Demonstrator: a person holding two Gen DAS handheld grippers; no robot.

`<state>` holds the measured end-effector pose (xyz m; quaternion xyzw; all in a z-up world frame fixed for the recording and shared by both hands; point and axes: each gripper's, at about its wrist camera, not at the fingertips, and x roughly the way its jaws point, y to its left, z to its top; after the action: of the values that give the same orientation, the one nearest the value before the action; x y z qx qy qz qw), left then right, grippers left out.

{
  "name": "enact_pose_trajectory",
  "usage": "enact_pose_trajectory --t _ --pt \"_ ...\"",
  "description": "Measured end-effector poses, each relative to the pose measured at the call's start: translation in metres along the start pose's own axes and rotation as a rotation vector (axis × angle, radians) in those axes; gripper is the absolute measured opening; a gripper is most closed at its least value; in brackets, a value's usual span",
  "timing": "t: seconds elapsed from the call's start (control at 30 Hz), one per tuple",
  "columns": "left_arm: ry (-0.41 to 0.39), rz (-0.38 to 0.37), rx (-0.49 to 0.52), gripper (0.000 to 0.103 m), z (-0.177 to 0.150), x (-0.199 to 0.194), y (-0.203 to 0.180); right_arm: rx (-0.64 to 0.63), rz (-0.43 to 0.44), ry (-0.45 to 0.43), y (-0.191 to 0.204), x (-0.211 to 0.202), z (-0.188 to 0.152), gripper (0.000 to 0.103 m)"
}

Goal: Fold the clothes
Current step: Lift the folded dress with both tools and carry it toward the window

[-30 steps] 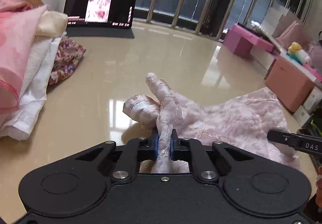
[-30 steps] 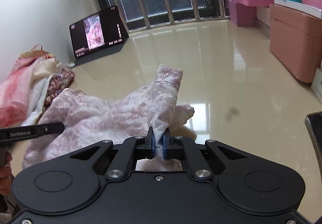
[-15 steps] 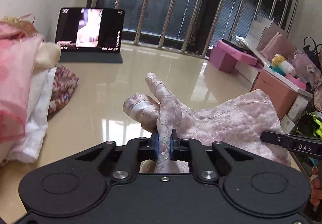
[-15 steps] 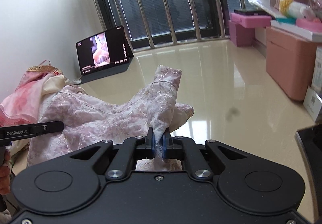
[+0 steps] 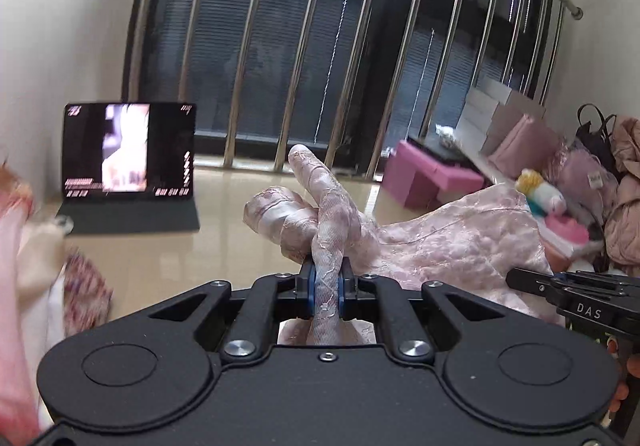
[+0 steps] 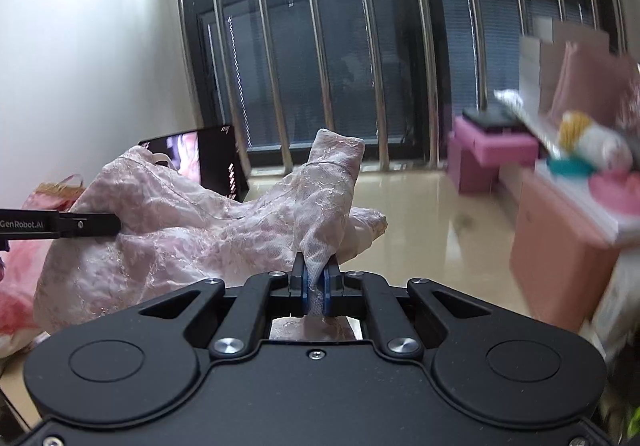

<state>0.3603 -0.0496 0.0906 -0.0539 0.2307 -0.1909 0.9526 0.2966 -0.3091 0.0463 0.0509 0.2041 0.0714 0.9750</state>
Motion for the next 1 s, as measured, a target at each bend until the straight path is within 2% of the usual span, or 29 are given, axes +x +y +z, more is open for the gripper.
enact_pose_trajectory --t 0.23,0.43,0.53,0.77,1.0 --pt "-0.013 0.008 0.017 0.01 0.047 0.078 0.005 -0.057 -0.065 -0.029 -0.014 0.062 0.047 0.007" --pt "0.01 0.032 0.0 0.01 0.077 0.163 0.004 -0.071 -0.115 -0.001 -0.037 0.143 0.084 0.007" --pt "0.032 0.05 -0.004 0.01 0.085 0.209 0.016 -0.083 -0.144 0.031 -0.053 0.19 0.096 0.007" --pt "0.108 0.086 -0.033 0.01 0.087 0.308 0.047 -0.07 -0.201 0.118 -0.087 0.287 0.106 0.007" --pt "0.177 0.085 -0.087 0.01 0.068 0.379 0.069 -0.025 -0.219 0.195 -0.119 0.356 0.087 0.007"
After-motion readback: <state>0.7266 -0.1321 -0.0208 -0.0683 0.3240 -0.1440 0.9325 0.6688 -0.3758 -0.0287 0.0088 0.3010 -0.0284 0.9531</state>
